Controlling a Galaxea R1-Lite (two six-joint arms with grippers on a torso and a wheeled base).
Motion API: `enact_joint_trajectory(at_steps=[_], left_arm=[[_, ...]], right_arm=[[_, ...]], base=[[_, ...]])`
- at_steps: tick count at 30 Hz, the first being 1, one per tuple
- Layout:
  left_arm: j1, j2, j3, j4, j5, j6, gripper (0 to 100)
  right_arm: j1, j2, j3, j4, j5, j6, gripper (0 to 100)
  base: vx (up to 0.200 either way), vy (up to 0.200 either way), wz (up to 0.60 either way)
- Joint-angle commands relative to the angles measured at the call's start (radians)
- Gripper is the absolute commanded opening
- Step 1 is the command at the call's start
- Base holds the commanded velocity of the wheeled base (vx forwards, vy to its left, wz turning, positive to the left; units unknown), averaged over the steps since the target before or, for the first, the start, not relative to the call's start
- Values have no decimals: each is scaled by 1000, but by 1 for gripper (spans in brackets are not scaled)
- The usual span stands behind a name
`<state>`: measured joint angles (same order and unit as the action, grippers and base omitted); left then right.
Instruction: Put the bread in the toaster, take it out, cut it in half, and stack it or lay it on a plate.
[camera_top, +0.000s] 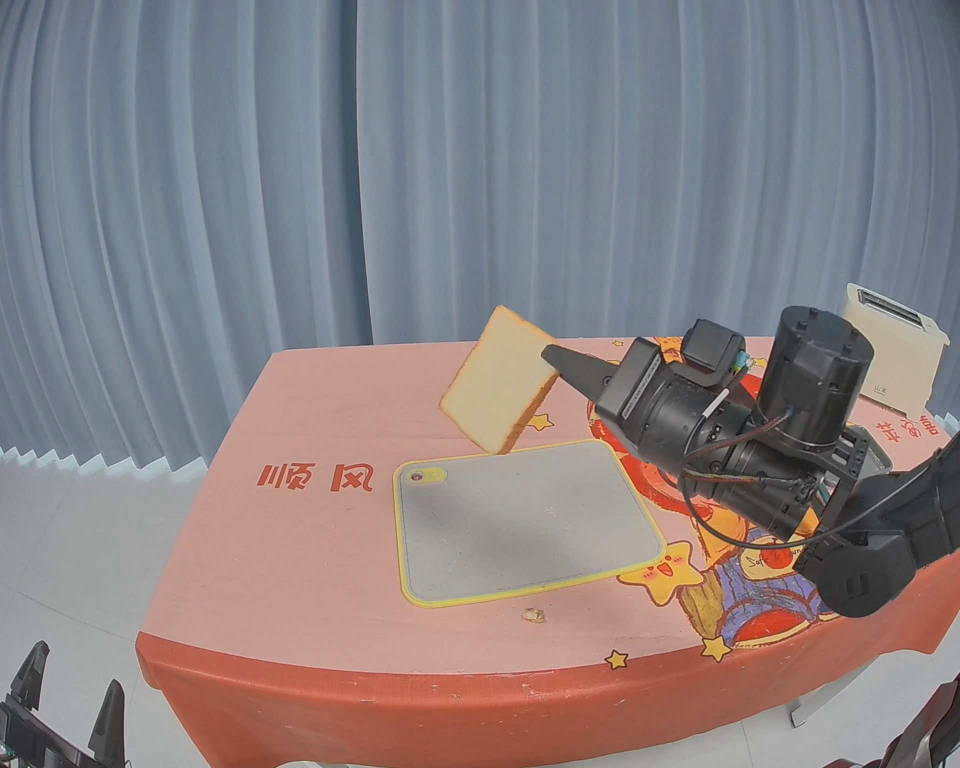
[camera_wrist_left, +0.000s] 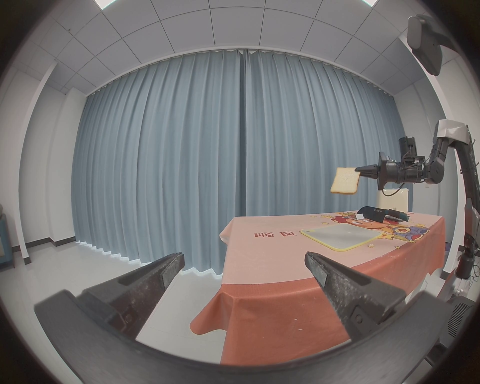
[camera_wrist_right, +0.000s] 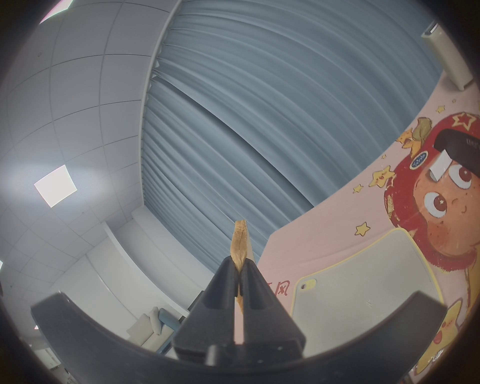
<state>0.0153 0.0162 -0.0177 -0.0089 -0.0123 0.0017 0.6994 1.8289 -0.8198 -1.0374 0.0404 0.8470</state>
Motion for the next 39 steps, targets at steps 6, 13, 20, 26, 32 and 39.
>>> enact_joint_trajectory(at_steps=[6,13,20,26,32,39], left_arm=[[0,-16,18,0,0,0,100],[0,-16,18,0,0,0,100],[0,-16,18,0,0,0,100],[0,-16,18,0,0,0,100],[0,-16,18,0,0,0,100],[0,-16,18,0,0,0,100]], right_arm=[[2,92,-7,-3,3,43,0],[2,118,-13,-36,1,80,0],[-9,211,-13,-124,-1,83,0],[-8,228,-13,-127,-1,83,0],[-17,245,-16,-127,-1,83,0],[-21,265,-18,-128,-1,83,0]], base=[[0,0,0],[0,0,0],[0,0,0],[0,0,0],[0,0,0],[0,0,0]])
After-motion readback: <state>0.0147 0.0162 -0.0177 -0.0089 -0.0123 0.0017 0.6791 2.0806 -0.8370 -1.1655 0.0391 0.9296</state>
